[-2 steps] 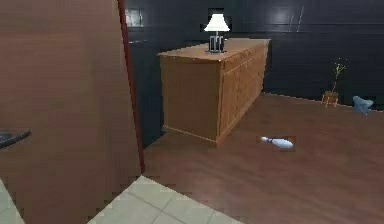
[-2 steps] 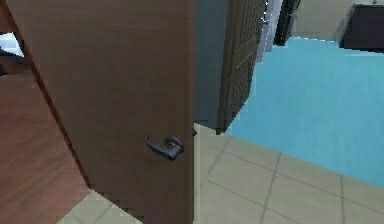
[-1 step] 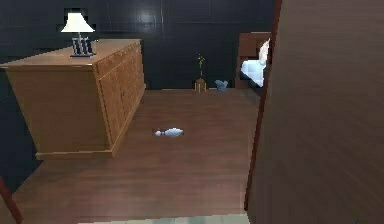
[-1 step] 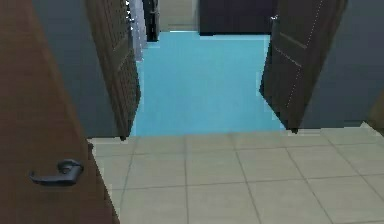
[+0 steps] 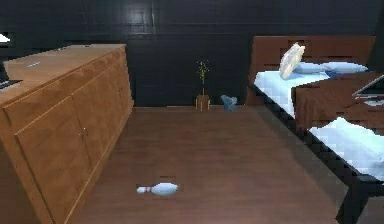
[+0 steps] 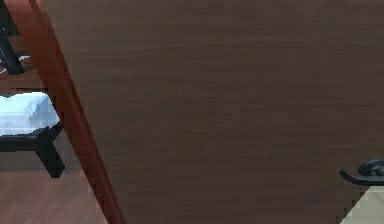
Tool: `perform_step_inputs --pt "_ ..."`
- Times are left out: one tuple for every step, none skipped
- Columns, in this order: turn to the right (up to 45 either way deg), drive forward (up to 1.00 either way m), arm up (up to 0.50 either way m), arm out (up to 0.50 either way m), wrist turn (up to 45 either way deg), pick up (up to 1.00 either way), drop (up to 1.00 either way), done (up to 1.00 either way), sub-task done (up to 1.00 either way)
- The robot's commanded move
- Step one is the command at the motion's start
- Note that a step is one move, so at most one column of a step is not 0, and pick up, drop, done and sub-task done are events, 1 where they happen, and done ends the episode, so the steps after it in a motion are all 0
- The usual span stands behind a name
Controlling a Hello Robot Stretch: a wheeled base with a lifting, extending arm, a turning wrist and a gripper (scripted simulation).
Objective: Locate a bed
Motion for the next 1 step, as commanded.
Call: perform_step_inputs --pt "3.0 0.0 0.0 0.0 0.0 0.0 0.0 0.0 0.0"
